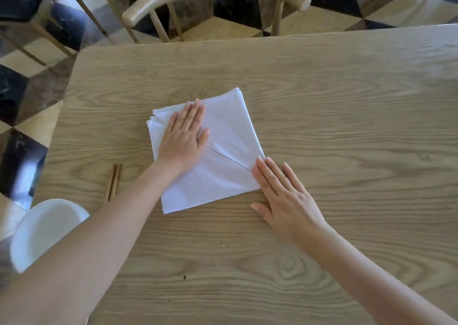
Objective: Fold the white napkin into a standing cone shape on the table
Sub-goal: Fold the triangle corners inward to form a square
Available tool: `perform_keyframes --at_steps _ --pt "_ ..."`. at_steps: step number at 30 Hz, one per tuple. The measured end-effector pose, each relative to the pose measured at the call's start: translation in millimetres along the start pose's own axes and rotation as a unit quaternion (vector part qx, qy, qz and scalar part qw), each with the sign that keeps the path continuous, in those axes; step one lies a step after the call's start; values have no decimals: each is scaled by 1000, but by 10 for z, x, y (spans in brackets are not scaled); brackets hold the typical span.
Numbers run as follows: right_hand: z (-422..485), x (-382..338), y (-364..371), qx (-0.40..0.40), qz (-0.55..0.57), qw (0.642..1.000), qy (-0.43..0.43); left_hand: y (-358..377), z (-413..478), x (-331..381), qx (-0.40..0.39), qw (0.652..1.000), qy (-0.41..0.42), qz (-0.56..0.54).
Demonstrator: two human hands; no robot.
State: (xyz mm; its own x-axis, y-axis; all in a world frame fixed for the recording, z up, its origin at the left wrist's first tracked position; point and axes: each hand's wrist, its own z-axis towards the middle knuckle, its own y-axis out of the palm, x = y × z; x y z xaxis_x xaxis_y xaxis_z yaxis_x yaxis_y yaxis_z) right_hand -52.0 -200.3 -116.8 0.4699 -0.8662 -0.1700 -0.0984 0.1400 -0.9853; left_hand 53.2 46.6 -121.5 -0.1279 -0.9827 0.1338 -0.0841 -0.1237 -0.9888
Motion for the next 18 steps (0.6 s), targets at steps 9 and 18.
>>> perform_keyframes --at_steps 9,18 --pt "89 488 -301 45 147 984 -95 -72 38 -36 63 976 -207 -28" --pt "331 539 -258 76 71 977 -187 27 -1009 1409 127 975 -16 -183"
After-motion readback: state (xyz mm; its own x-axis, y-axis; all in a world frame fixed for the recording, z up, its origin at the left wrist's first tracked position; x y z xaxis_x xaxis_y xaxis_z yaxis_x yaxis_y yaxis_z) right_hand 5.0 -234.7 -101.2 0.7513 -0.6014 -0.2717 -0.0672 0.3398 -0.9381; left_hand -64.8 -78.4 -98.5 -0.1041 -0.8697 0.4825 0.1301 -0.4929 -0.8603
